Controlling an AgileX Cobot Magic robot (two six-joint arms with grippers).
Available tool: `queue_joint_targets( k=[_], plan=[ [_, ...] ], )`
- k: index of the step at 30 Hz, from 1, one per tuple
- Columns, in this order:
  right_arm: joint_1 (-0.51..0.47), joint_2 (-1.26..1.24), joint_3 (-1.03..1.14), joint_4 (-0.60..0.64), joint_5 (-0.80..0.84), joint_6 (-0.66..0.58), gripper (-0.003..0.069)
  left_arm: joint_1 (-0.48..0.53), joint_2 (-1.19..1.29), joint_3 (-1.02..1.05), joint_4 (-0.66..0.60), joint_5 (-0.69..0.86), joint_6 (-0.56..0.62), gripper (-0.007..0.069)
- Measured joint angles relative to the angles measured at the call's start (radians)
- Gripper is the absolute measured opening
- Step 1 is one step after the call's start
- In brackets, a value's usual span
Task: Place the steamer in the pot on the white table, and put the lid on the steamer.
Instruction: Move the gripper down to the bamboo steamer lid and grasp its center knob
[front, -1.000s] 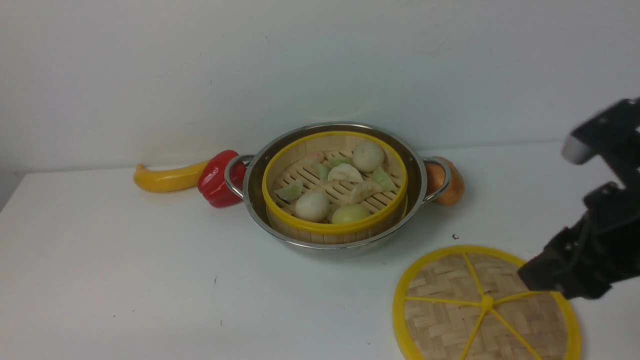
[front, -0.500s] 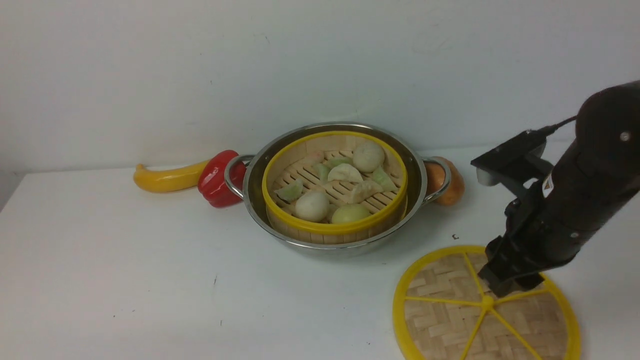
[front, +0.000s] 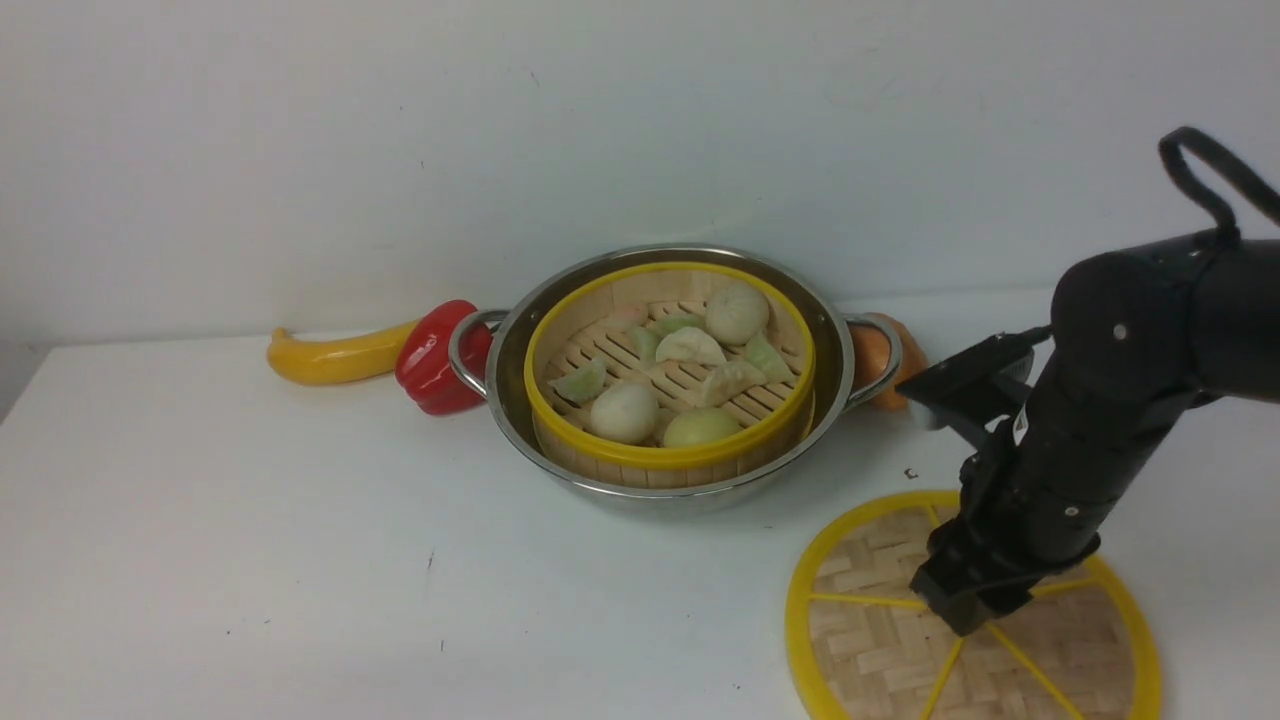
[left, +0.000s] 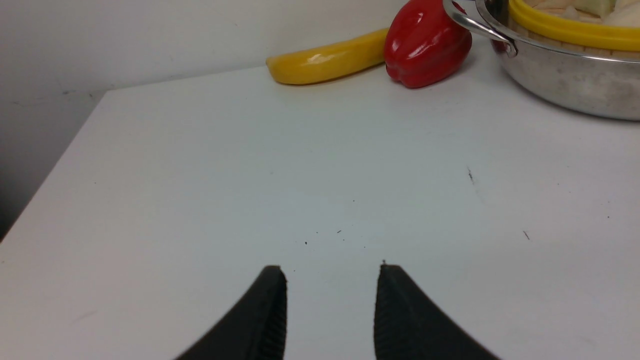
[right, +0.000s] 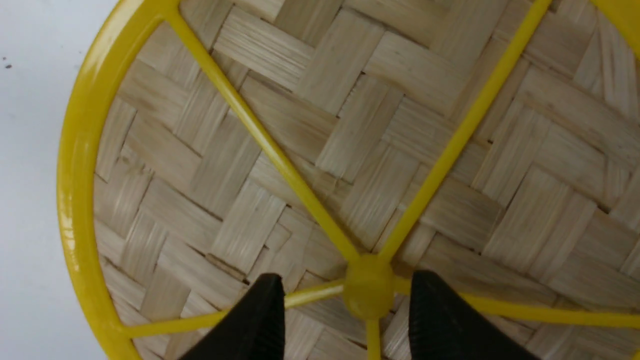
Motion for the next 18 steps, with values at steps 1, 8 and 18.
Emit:
queue_joint_targets(
  k=[1, 8, 18],
  plan=[
    [0.000, 0.004, 0.000, 0.000, -0.005, 0.000, 0.0345, 0.000, 0.000, 0.000, 0.000, 0.000, 0.000, 0.0241],
    [0.000, 0.032, -0.002, 0.000, -0.031, 0.000, 0.0340, 0.000, 0.000, 0.000, 0.000, 0.000, 0.000, 0.0241],
    [0.000, 0.033, -0.009, -0.080, 0.017, 0.000, 0.0143, 0.000, 0.000, 0.000, 0.000, 0.000, 0.001, 0.0241]
  ],
)
